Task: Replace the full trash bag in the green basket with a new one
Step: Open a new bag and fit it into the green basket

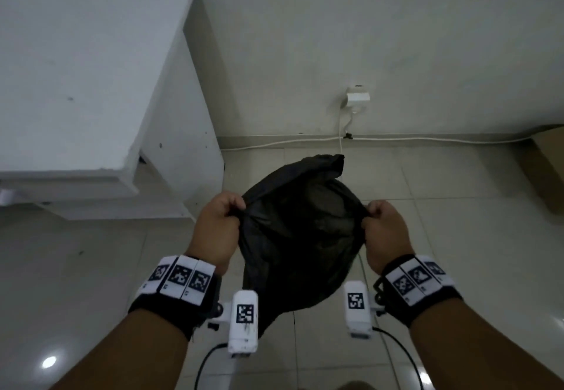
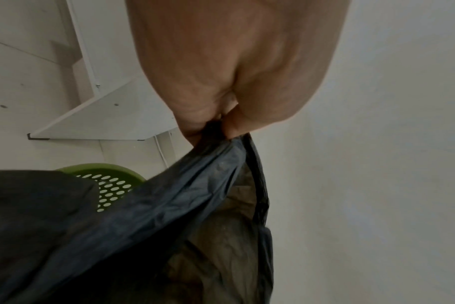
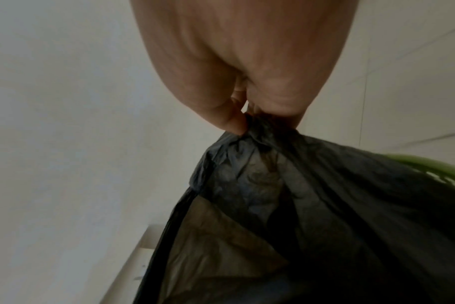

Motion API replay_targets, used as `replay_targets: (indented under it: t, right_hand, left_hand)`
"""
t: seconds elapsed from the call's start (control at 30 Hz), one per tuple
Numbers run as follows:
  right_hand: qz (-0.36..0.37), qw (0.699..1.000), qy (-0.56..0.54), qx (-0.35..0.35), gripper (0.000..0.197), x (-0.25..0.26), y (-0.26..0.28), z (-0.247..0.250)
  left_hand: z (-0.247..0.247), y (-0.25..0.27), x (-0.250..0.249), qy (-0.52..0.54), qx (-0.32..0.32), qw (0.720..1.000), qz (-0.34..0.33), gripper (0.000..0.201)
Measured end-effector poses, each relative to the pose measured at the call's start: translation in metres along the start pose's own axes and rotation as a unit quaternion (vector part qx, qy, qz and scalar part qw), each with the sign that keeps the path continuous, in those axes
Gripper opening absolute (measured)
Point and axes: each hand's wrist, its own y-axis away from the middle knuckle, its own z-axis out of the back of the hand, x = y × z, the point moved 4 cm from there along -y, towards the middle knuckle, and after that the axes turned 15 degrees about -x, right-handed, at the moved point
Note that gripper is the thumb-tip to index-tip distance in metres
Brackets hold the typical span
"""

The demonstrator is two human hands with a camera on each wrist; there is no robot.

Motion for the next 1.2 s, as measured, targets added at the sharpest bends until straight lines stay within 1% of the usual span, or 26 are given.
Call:
replay_targets:
  t: [0.07, 0.13, 0.17, 0.2, 0.23, 0.27, 0.3, 0.33, 0.37, 0.4, 0.43, 0.5, 0.57, 0.63, 0.67, 0.7, 0.73, 0.77, 0.8, 0.87, 0.93, 1.0, 1.07, 1.13, 1.17, 1.2]
  right_hand:
    - [0.02, 1.0, 0.019, -0.001, 0.032, -0.017, -0.014, -0.002]
    - [-0.003, 0.999, -0.016, 0.031, 0.031, -0.03, -0.026, -0.009]
    - [-0.003, 0.999, -0.018, 0.048, 0.028, -0.038, -0.031, -0.015]
    - [0.02, 0.998, 0.002, 0.054, 0.024, -0.047, -0.036, -0.019]
    - [0.079, 0.993, 0.063, 0.056, 0.026, -0.055, -0.043, -0.022]
    - [0.152, 0.979, 0.125, 0.05, 0.029, -0.062, -0.049, -0.026]
    - [0.214, 0.962, 0.168, 0.035, 0.026, -0.068, -0.055, -0.03]
    - [0.252, 0.949, 0.187, 0.029, 0.019, -0.076, -0.059, -0.034]
    - [0.271, 0.942, 0.194, 0.03, 0.015, -0.085, -0.063, -0.037]
    - [0.282, 0.94, 0.189, 0.034, 0.017, -0.093, -0.069, -0.039]
    - [0.284, 0.941, 0.179, 0.039, 0.023, -0.1, -0.073, -0.042]
    - [0.274, 0.945, 0.167, 0.062, 0.035, -0.11, -0.078, -0.045]
    - [0.247, 0.953, 0.153, 0.09, 0.04, -0.113, -0.079, -0.051]
    - [0.222, 0.961, 0.136, 0.095, 0.037, -0.112, -0.085, -0.057]
    - [0.233, 0.957, 0.147, 0.089, 0.032, -0.111, -0.09, -0.06]
    - [0.262, 0.945, 0.175, 0.082, 0.026, -0.106, -0.093, -0.064]
    - [0.307, 0.924, 0.214, 0.072, 0.021, -0.102, -0.099, -0.069]
    - [0.349, 0.902, 0.247, 0.056, 0.017, -0.098, -0.106, -0.075]
    - [0.376, 0.89, 0.257, 0.035, 0.016, -0.093, -0.114, -0.079]
    - [0.397, 0.889, 0.228, 0.012, 0.015, -0.084, -0.13, -0.089]
    - [0.414, 0.88, 0.233, 0.028, 0.025, -0.08, -0.152, -0.102]
    - [0.388, 0.866, 0.305, 0.075, 0.037, -0.084, -0.172, -0.115]
    - [0.348, 0.849, 0.384, 0.099, 0.041, -0.093, -0.187, -0.124]
    - [0.326, 0.832, 0.44, 0.09, 0.035, -0.103, -0.199, -0.13]
    - [0.301, 0.824, 0.471, 0.087, 0.036, -0.109, -0.202, -0.131]
    - [0.264, 0.814, 0.509, 0.091, 0.046, -0.115, -0.204, -0.131]
  left_hand:
    - [-0.005, -0.014, 0.024, -0.001, -0.005, 1.0, 0.014, 0.05]
    - [-0.009, -0.028, 0.044, -0.001, -0.002, 1.0, 0.029, 0.05]
    - [-0.011, -0.036, 0.056, 0.001, -0.006, 1.0, 0.023, 0.046]
    - [-0.012, -0.043, 0.069, -0.016, -0.015, 1.0, -0.003, 0.04]
    - [-0.014, -0.049, 0.079, -0.046, -0.019, 0.997, -0.052, 0.03]
    - [-0.016, -0.055, 0.086, -0.087, -0.02, 0.99, -0.111, 0.022]
    - [-0.018, -0.06, 0.094, -0.123, -0.012, 0.978, -0.169, 0.017]
    - [-0.021, -0.063, 0.102, -0.156, -0.003, 0.964, -0.214, 0.018]
    - [-0.022, -0.067, 0.112, -0.175, -0.001, 0.954, -0.242, 0.024]
    - [-0.022, -0.07, 0.12, -0.18, -0.002, 0.949, -0.259, 0.031]
    - [-0.023, -0.072, 0.126, -0.175, -0.003, 0.948, -0.267, 0.038]
    - [-0.026, -0.078, 0.141, -0.148, 0.001, 0.957, -0.251, 0.047]
    - [-0.029, -0.085, 0.148, -0.1, 0.011, 0.975, -0.2, 0.052]
    - [-0.037, -0.096, 0.151, -0.053, 0.03, 0.988, -0.143, 0.049]
    - [-0.042, -0.102, 0.149, -0.036, 0.036, 0.99, -0.13, 0.044]
    - [-0.047, -0.111, 0.145, -0.039, 0.037, 0.989, -0.136, 0.037]
    - [-0.051, -0.122, 0.141, -0.06, 0.043, 0.985, -0.156, 0.031]
    - [-0.056, -0.133, 0.137, -0.111, 0.053, 0.976, -0.182, 0.03]
    - [-0.06, -0.148, 0.137, -0.164, 0.053, 0.964, -0.202, 0.035]
    - [-0.065, -0.177, 0.138, -0.248, 0.046, 0.944, -0.214, 0.052]
    - [-0.071, -0.201, 0.145, -0.279, 0.06, 0.933, -0.218, 0.046]
    - [-0.078, -0.216, 0.148, -0.286, 0.078, 0.928, -0.223, 0.038]
    - [-0.087, -0.227, 0.153, -0.301, 0.101, 0.923, -0.216, 0.034]
    - [-0.095, -0.234, 0.163, -0.341, 0.109, 0.912, -0.199, 0.039]
    - [-0.1, -0.237, 0.169, -0.365, 0.111, 0.906, -0.184, 0.044]
    - [-0.103, -0.24, 0.175, -0.381, 0.117, 0.902, -0.165, 0.05]
